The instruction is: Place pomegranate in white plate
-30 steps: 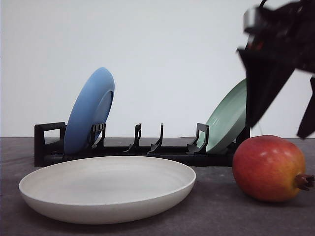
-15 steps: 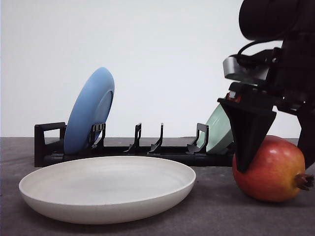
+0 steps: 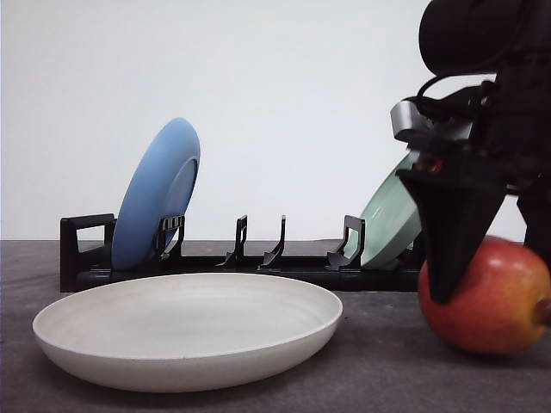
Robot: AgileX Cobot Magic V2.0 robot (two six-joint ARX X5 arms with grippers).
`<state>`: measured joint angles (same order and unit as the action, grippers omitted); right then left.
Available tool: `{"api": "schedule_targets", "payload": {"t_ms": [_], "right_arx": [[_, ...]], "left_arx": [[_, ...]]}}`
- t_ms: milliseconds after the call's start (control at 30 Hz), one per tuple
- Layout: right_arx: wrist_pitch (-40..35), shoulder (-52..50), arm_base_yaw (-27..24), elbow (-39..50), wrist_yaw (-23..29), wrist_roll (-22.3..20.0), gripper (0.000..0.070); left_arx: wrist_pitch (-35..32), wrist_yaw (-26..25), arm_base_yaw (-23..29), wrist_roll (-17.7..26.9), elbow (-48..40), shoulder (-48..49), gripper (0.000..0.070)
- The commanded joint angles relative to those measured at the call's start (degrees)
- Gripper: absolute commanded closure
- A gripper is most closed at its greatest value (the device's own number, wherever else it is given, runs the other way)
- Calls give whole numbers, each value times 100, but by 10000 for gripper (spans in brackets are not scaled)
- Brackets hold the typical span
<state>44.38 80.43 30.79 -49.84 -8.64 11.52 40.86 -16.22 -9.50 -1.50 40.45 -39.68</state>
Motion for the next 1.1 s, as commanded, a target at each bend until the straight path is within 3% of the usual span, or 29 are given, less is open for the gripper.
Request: {"api": "schedule_targets", "payload": {"t_ms": [0,300,667,1067], "right_arx": [[154,80,89,-298,-9,-338,248],[627,342,795,-1346,119,-664,248],[66,1745,1720,-2518,-35,-663,248],[-569,2375,2082,-2606,-32,-636,237]], "left_arx": [[-61,32,2,63,90,-27,347],[-59,32,2,63,90,-33,347],[-61,32,2,77,90,-33,347],[-115,34,2,85,90,-33,347]]}}
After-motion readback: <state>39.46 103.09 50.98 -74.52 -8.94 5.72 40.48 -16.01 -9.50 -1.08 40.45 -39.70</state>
